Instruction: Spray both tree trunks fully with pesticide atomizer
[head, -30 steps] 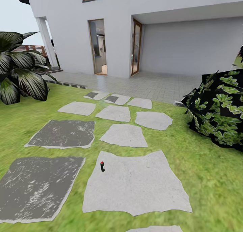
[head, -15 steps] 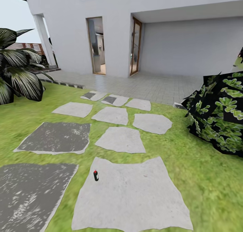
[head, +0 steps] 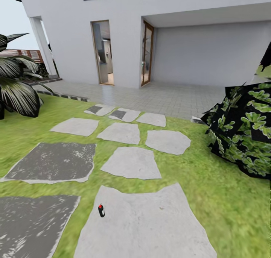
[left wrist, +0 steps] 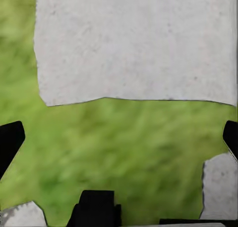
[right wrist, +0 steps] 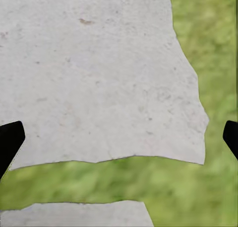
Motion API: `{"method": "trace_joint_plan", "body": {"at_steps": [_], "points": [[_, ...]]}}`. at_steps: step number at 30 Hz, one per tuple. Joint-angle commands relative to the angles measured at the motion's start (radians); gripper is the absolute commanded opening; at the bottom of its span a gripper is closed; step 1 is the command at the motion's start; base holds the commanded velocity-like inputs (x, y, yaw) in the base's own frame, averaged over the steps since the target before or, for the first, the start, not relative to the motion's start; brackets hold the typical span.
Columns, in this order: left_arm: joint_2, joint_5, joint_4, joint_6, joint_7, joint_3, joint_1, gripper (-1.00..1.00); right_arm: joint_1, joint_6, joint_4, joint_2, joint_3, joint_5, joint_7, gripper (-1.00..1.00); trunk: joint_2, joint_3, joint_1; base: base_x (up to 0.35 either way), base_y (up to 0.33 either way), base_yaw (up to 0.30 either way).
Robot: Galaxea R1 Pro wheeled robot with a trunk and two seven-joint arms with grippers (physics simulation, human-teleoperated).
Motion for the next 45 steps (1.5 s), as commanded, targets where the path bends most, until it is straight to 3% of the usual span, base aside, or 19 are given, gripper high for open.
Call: {"method": "trace_joint_plan", "body": {"at_steps": [1, 4, 5, 8, 9, 10, 15, 18, 24, 29, 45], "points": [[0.0, 0.0, 0.0, 0.0, -0.001, 0.0, 0.0, 1.0, 0.0, 0.0, 0.0, 0.0, 0.0, 0.0, 0.0, 1.0, 0.0, 0.0, 0.0, 0.296, 0.177, -0.276], [0.002, -0.005, -0.015, 0.002, -0.011, -0.006, -0.017, 1.0, 0.0, 0.0, -0.003, 0.001, 0.003, 0.002, 0.0, 1.0, 0.0, 0.0, 0.0, 0.275, 0.204, -0.178], [0.008, -0.01, -0.016, 0.008, -0.014, -0.007, -0.059, 1.0, 0.0, -0.001, -0.018, 0.003, 0.005, 0.004, -0.001, 1.0, 0.0, 0.0, 0.0, 0.223, 0.234, -0.046], [0.012, -0.017, -0.019, 0.011, -0.013, -0.011, -0.116, 1.0, -0.002, 0.0, -0.109, 0.004, 0.006, 0.005, -0.001, 1.0, 0.0, 0.0, 0.0, 0.198, 0.24, -0.019], [0.013, -0.022, -0.024, 0.014, -0.007, -0.011, -0.167, 1.0, -0.026, 0.024, -0.25, 0.004, 0.006, 0.007, -0.002, 1.0, 0.0, 0.0, 0.0, 0.07, 0.134, -0.003], [0.013, -0.022, -0.025, 0.017, -0.008, -0.01, -0.208, 1.0, -0.054, 0.055, -0.292, 0.004, 0.005, 0.007, -0.003, 1.0, 0.0, 0.0, 0.0, 0.036, 0.069, -0.002], [0.004, -0.017, -0.015, 0.046, -0.009, -0.008, -0.339, 1.0, -0.197, 0.181, -0.324, 0.004, 0.002, 0.002, -0.001, 1.0, 0.0, 0.0, 0.0, 0.012, 0.022, -0.001], [0.0, -0.011, -0.026, 0.121, -0.01, -0.006, -0.4, 1.0, -0.279, 0.219, -0.328, 0.004, 0.002, 0.0, 0.004, 1.0, 0.0, 0.0, 0.0, 0.002, 0.003, 0.0], [0.002, -0.015, -0.027, 0.132, -0.005, -0.008, -0.414, 1.0, -0.303, 0.227, -0.342, -0.003, -0.001, 0.001, 0.007, 1.0, 0.0, 0.0, 0.0, 0.0, 0.0, 0.0], [0.002, -0.02, -0.017, 0.082, -0.001, -0.003, -0.411, 1.0, -0.304, 0.226, -0.352, -0.008, -0.003, 0.003, 0.006, 1.0, 0.0, 0.0, 0.0, 0.073, 0.0, 0.0], [0.006, -0.014, -0.01, 0.068, 0.0, 0.0, -0.421, 1.0, -0.304, 0.227, -0.374, -0.008, 0.0, 0.003, 0.006, 1.0, 0.0, 0.0, 0.0, 0.32, 0.0, 0.0]]}}
